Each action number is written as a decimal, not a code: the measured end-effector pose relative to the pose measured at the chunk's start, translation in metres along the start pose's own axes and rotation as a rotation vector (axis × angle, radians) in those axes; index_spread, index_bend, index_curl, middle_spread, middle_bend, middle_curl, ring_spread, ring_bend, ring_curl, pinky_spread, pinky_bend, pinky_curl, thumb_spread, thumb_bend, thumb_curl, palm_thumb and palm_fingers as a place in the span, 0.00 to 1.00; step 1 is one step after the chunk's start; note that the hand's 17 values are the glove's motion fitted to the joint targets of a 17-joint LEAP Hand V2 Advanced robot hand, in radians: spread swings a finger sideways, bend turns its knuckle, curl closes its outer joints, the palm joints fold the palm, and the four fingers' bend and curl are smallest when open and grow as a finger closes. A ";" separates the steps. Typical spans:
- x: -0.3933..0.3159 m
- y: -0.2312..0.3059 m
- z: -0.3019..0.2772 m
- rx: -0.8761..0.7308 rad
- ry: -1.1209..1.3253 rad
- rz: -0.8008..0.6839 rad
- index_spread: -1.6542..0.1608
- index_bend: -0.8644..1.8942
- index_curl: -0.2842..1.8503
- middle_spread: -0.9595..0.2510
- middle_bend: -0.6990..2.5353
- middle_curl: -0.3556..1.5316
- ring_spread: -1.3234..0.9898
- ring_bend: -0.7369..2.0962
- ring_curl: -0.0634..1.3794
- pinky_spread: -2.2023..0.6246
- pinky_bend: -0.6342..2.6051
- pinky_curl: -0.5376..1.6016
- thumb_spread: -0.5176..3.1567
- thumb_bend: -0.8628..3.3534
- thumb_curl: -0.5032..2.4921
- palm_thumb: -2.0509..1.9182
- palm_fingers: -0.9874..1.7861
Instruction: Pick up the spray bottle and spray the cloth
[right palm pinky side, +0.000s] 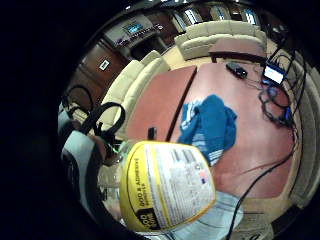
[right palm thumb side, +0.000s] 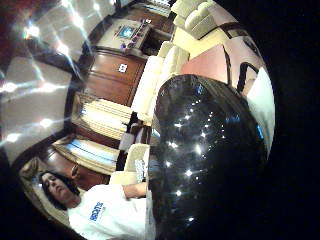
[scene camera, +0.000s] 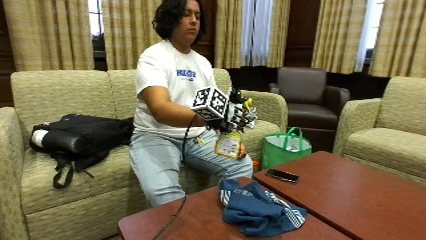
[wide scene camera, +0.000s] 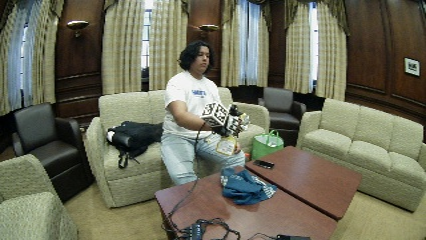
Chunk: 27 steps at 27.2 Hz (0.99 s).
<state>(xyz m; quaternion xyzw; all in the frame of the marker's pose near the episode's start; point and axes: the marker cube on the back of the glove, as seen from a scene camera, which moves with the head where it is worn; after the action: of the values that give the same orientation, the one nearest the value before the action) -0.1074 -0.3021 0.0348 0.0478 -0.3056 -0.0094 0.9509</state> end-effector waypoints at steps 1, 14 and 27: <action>-0.001 0.005 0.004 0.005 -0.021 -0.009 0.78 0.47 0.43 0.62 0.40 0.49 0.48 0.51 0.38 0.67 0.34 0.44 0.24 0.20 0.46 0.74 0.85; -0.003 0.048 0.087 0.041 -0.336 0.004 0.77 0.47 0.43 0.62 0.40 0.49 0.48 0.51 0.38 0.67 0.34 0.44 0.24 0.20 0.46 0.74 0.85; 0.038 0.074 0.198 0.029 -0.351 0.129 0.77 0.47 0.43 0.62 0.40 0.49 0.48 0.51 0.38 0.67 0.34 0.44 0.24 0.20 0.46 0.74 0.85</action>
<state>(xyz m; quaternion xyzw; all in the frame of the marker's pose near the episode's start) -0.1926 -0.2472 0.2244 0.0394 -0.4694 0.0478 0.8808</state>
